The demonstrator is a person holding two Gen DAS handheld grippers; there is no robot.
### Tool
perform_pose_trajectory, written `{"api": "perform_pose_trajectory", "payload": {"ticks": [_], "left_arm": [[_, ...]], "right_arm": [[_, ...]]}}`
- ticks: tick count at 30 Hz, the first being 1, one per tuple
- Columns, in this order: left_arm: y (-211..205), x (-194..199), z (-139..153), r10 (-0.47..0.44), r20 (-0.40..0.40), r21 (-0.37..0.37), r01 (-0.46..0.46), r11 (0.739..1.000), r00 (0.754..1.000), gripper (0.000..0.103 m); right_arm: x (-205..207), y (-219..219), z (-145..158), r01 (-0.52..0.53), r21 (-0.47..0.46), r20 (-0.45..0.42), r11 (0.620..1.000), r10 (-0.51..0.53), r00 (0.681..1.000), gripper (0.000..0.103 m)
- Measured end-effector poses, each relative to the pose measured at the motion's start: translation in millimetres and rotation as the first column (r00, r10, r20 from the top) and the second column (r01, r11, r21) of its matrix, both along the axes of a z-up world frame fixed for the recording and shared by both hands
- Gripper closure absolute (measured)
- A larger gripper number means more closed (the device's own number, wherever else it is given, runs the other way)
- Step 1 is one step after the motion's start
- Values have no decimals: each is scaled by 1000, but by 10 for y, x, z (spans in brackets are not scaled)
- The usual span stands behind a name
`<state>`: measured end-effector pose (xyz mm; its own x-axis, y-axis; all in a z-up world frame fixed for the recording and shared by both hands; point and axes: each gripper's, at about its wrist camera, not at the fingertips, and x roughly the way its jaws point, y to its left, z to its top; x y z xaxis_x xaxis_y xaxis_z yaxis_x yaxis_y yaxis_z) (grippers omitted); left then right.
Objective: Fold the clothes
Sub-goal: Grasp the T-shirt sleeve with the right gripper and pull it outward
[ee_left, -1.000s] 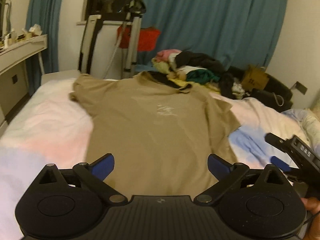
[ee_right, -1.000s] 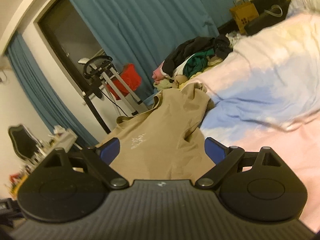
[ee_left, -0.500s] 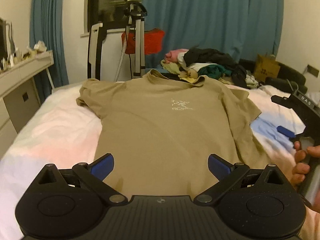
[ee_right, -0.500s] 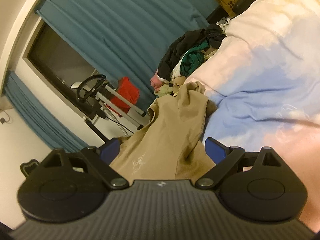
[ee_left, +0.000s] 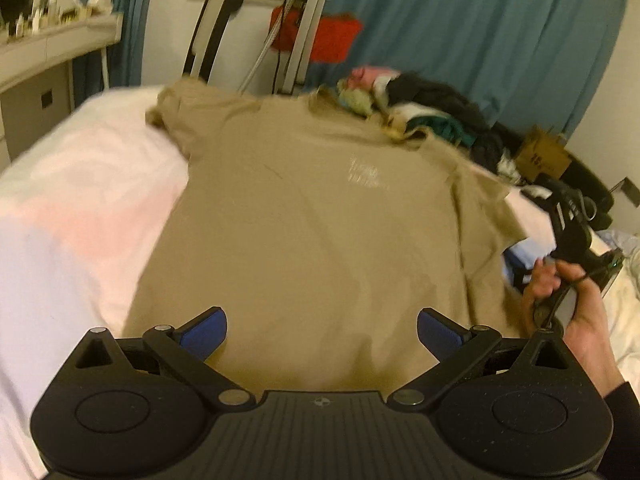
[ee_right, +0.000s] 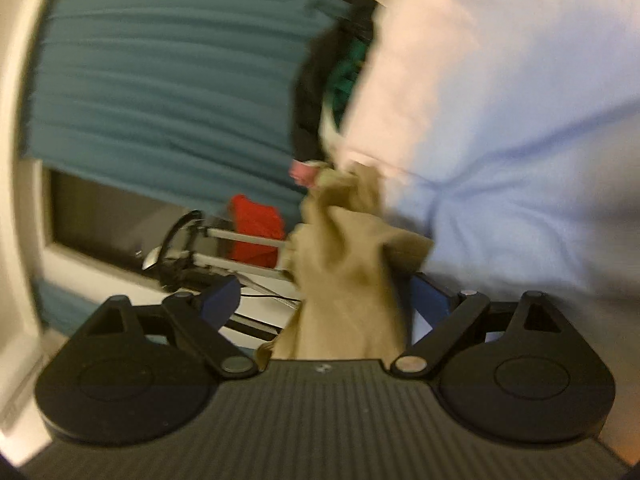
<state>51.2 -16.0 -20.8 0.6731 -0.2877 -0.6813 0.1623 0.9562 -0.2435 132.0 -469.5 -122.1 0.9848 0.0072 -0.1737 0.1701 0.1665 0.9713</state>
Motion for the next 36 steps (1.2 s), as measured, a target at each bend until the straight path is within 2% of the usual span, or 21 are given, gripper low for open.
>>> {"api": "perform_pose_trajectory", "payload": {"ticks": [4, 5, 6, 11, 15, 16, 17, 18, 19, 25, 27, 31, 33, 35, 36], "left_arm": [[-49, 148, -160, 1, -40, -10, -1, 1000, 999, 1], [-65, 180, -191, 0, -45, -9, -1, 1000, 999, 1], [-71, 201, -212, -4, -47, -14, 3, 1000, 999, 1], [-153, 265, -249, -8, -53, -50, 5, 999, 999, 1], [-274, 287, -255, -24, -47, -56, 21, 998, 999, 1], [-302, 294, -253, -26, -49, -57, 23, 998, 998, 1], [-317, 299, -247, -26, -48, -61, 23, 998, 999, 1], [-322, 302, -235, -24, -43, -63, 22, 998, 999, 1], [-327, 306, -223, -23, -39, -65, 20, 998, 999, 1], [-252, 311, -171, 3, -13, -68, -4, 998, 1000, 1], [-200, 312, -151, 8, -16, -82, -9, 997, 1000, 1], [-117, 296, -97, 17, 0, -94, -17, 995, 1000, 1], [-105, 292, -71, 16, 13, -84, -15, 996, 1000, 1], [-106, 284, -57, 10, 16, -79, -8, 997, 1000, 1], [-109, 277, -56, 5, 14, -79, -3, 997, 1000, 1]], "right_arm": [[189, -16, -28, -2, -25, 36, 1000, 3, 999, 11], [247, -20, -25, -12, -29, 39, 1000, 13, 999, 22], [311, -25, -25, -24, -30, 37, 999, 25, 999, 26], [612, -83, -43, -40, -6, 29, 999, 40, 999, 27], [834, -200, -33, 18, 40, 34, 999, -19, 999, 26], [880, -216, -4, 28, 25, 28, 999, -29, 999, 37], [920, -226, 35, 37, 1, 20, 999, -37, 999, 71], [946, -236, 89, 38, -32, 7, 999, -37, 999, 83], [948, -245, 148, 35, -69, -3, 997, -36, 999, 84], [703, -522, 476, 79, -281, -31, 956, -91, 995, 84], [510, -654, 525, 131, -301, -39, 945, -149, 988, 84], [88, -865, 506, 263, -271, -58, 926, -288, 956, 82], [-56, -916, 473, 283, -250, -83, 926, -311, 947, 74], [-175, -867, 463, 260, -249, -109, 933, -294, 950, 46], [-232, -834, 461, 247, -249, -120, 936, -283, 952, 41]]}}
